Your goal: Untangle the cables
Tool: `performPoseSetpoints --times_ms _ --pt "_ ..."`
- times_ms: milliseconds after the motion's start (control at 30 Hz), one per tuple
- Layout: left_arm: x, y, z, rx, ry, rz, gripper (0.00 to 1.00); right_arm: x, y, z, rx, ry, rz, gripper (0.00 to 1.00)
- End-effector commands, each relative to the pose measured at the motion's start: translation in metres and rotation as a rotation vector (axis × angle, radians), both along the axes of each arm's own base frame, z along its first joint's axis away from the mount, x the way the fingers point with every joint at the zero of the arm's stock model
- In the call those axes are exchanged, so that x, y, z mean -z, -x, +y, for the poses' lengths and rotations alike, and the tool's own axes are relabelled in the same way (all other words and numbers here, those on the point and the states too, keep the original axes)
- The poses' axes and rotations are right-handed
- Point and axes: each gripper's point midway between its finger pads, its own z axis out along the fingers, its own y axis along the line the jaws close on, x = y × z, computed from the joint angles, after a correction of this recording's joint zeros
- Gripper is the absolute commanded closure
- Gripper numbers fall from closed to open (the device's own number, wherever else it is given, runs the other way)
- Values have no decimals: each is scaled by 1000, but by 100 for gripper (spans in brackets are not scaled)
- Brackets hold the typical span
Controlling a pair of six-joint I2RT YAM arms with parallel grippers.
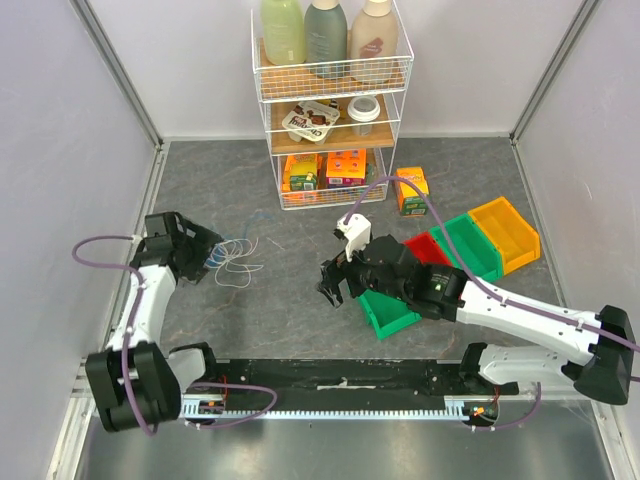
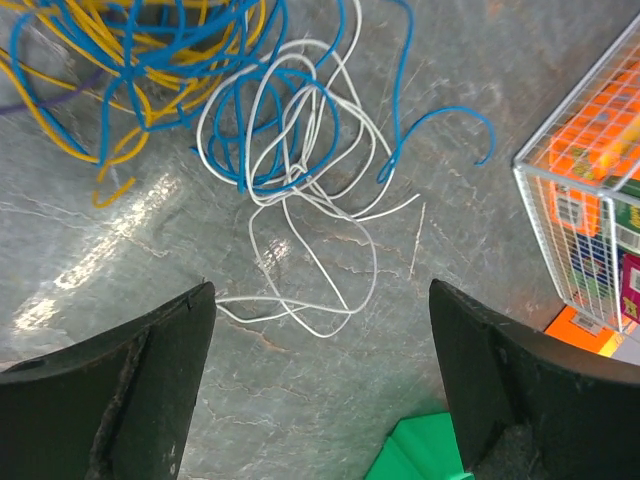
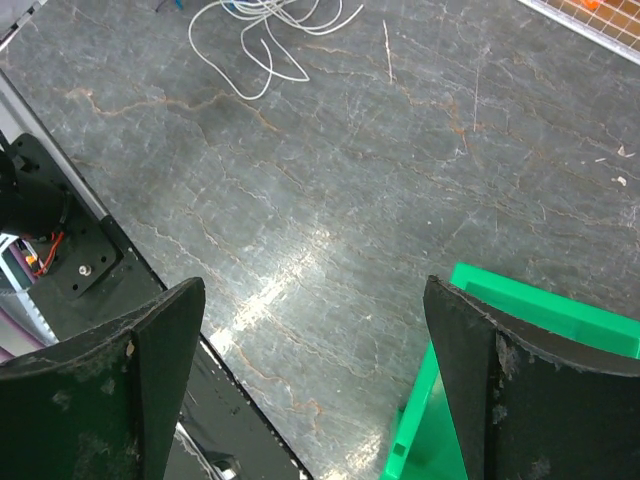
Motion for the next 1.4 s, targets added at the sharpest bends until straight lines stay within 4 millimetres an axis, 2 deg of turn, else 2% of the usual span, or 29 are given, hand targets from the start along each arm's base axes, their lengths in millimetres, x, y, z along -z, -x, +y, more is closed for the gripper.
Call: performPoseSetpoints --times_ms 0,67,267,467,567,667,800,967,1067,1100,1267,1367 --pt "12 -15 -20 26 138 -27 10 -20 -8 4 46 -73 -44 2" --pt "23 -11 -26 50 159 -10 18 -16 -8 5 49 -58 -41 2" --pt "48 1 -57 184 208 7 23 -4 -9 19 28 -46 -14 2" --pt "52 5 -85 308 223 -28 27 10 -4 36 5 -25 10 2" --pt "52 7 -97 357 238 -78 37 20 -3 43 0 -7 23 2" --pt "54 10 -100 375 232 -94 43 29 -1 49 -10 15 34 2" --pt "58 10 -98 376 216 -88 49 28 -3 57 -19 -3 32 2" --pt "60 10 -98 402 198 -96 70 31 -3 75 -47 -41 51 2" --pt "54 13 -107 454 231 -109 94 34 -2 84 -65 -68 62 2" --pt "49 16 -111 477 246 -119 97 36 0 86 -77 -67 63 2" --pt "20 36 -125 550 320 -144 98 33 2 94 -201 -70 -53 2" --pt "-1 51 -136 619 376 -154 98 27 -2 106 -247 -58 -103 9"
